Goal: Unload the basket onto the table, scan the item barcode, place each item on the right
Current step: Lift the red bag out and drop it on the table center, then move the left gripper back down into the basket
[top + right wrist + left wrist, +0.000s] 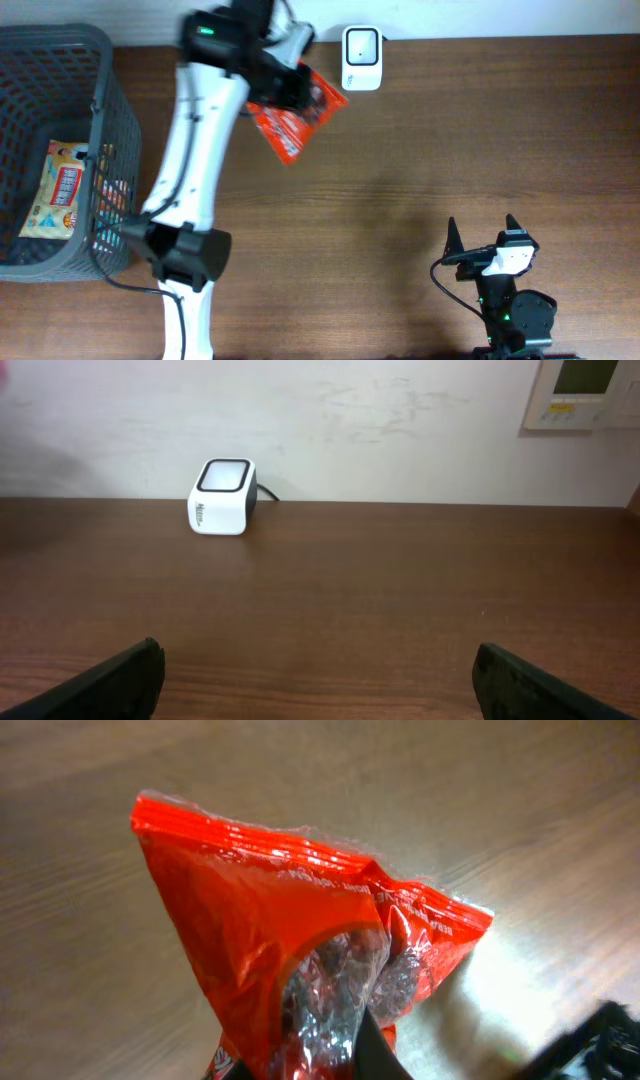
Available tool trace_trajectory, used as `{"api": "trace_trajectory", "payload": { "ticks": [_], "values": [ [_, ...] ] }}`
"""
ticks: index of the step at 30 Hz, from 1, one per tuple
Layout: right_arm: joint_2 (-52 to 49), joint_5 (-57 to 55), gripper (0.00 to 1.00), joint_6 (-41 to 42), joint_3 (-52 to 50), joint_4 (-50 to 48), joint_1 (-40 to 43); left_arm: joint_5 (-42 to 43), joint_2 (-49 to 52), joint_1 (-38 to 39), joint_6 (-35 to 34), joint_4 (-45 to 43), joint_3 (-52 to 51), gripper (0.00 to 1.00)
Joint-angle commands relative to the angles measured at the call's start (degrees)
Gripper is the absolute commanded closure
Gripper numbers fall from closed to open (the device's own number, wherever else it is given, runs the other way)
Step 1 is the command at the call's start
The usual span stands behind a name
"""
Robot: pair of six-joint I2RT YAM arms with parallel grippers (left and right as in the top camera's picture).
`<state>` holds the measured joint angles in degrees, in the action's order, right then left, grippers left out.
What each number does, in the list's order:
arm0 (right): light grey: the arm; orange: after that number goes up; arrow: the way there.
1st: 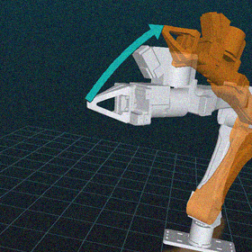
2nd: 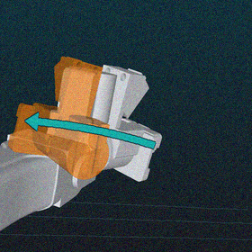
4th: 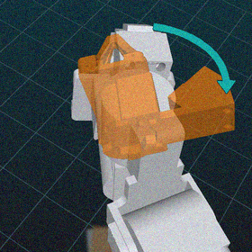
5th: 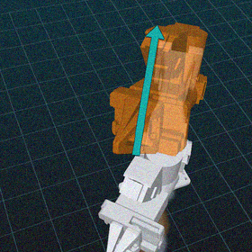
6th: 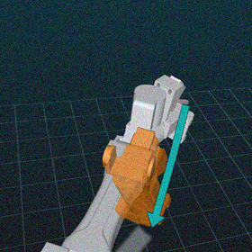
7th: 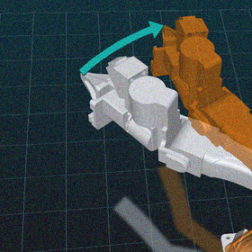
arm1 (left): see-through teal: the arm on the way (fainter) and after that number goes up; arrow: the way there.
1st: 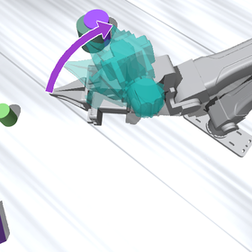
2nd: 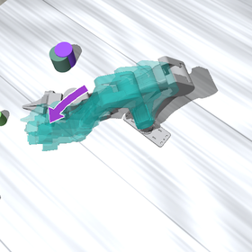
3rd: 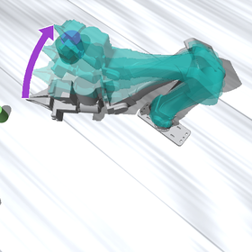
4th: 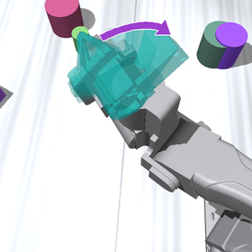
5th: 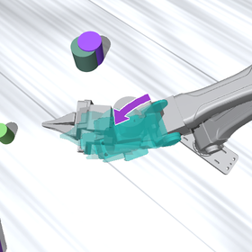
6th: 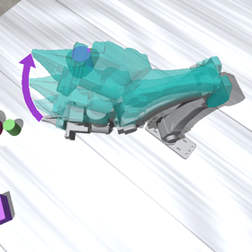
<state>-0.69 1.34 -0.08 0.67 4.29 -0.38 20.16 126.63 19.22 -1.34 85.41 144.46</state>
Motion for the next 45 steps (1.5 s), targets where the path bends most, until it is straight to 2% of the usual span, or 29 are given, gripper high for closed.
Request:
{"api": "trace_trajectory", "payload": {
  "ticks": [1, 4, 8, 9, 12, 14, 16, 20, 23, 31, 32, 33, 39, 45],
  "values": [
    [0.33, -0.72, 0.02, -0.13, -0.35, 0.26, -0.31, -1.97, -0.20, 4.31, -3.21, -6.99, -13.31, 1.00],
    [0.33, -0.72, 0.02, -0.13, -0.35, 0.26, -0.31, -1.95, -0.20, 7.52, -3.61, -15.69, -25.16, 1.00],
    [0.33, -0.72, 0.02, -0.13, -0.35, 0.26, -0.31, -1.97, -0.20, 9.60, -3.61, -21.29, -32.85, 0.99],
    [0.33, -0.72, 0.02, -0.13, -0.35, 0.26, -0.31, -1.97, -0.20, 9.92, -3.61, -22.36, -33.99, 0.87],
    [0.33, -0.72, 0.02, -0.13, -0.35, 0.26, -0.31, -1.97, -0.20, 10.36, -3.61, -23.52, -34.62, 0.66],
    [0.33, -0.72, 0.01, -0.13, -0.35, 0.26, -0.31, -1.95, -0.22, 10.36, -3.61, -24.44, -34.45, 0.53],
    [0.33, -0.72, 0.02, -0.13, -0.35, 0.26, -0.31, -1.90, -0.22, 10.23, -3.61, -24.83, -33.75, 0.48],
    [0.33, -0.72, 0.02, -0.13, -0.35, 0.26, -0.31, -1.36, -0.33, 9.11, -3.58, -22.18, -27.21, 0.45],
    [0.33, -0.72, 0.01, -0.13, -0.35, 0.26, -0.31, -1.36, -0.37, 7.15, -3.56, -16.65, -18.56, 0.43],
    [0.33, -0.72, 0.02, -0.13, -0.35, 0.26, -0.31, -1.57, -0.37, -3.61, -3.06, 5.90, 14.56, 0.34],
    [0.33, -0.72, 0.02, -0.13, -0.35, 0.26, -0.31, -1.57, -0.37, -5.40, -2.91, 9.25, 18.78, 0.02],
    [0.33, -0.72, 0.02, -0.13, -0.35, 0.26, -0.31, -1.57, -0.37, -6.47, -2.91, 10.99, 21.00, 0.01],
    [0.33, -0.72, 0.02, -0.13, -0.35, 0.26, -0.31, -1.14, -3.61, -12.37, -1.64, 11.32, 23.69, 0.01],
    [0.33, -0.72, 0.02, -0.13, -0.35, 0.26, -0.31, -10.60, -8.20, -16.24, -1.22, 11.32, 23.58, 0.01]
  ]
}}
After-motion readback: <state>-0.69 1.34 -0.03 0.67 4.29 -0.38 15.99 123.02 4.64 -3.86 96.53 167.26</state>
